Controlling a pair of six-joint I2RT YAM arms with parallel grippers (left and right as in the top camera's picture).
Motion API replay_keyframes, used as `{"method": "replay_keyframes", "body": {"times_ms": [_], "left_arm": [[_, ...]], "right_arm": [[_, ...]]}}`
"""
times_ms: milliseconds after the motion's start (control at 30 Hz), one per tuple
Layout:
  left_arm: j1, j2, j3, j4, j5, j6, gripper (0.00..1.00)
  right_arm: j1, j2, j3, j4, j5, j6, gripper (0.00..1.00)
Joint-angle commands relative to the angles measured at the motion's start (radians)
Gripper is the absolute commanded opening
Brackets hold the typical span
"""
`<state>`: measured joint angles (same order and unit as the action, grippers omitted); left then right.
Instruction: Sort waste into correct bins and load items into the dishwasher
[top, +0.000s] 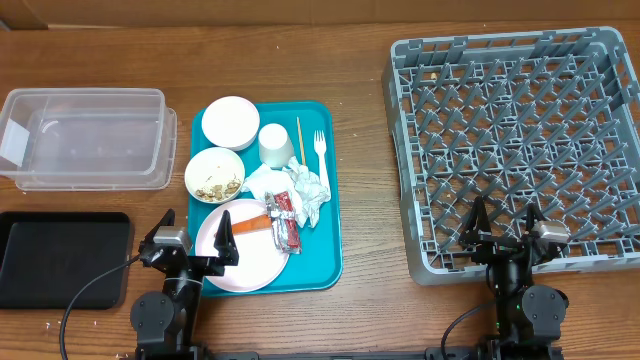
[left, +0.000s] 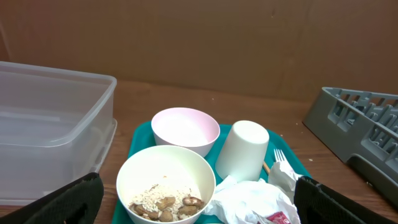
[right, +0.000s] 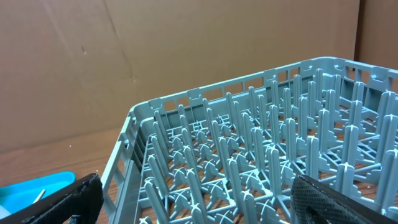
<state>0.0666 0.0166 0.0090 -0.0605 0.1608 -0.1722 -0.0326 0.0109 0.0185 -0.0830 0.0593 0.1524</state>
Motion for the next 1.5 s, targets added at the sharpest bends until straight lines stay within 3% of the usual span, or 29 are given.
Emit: {"method": "replay_keyframes", "body": {"times_ms": [0, 1467], "left_arm": [[-0.003, -0.011, -0.004, -0.003, -0.011, 0.019, 1.00], [-0.002, -0.011, -0.004, -0.005, -0.034, 0.027, 1.00]], "right_arm": [[0.000, -0.008, -0.010, 0.006, 0.006, -0.007, 1.00], [0.000, -0.008, -0.010, 0.006, 0.006, -0.007, 1.00]]}}
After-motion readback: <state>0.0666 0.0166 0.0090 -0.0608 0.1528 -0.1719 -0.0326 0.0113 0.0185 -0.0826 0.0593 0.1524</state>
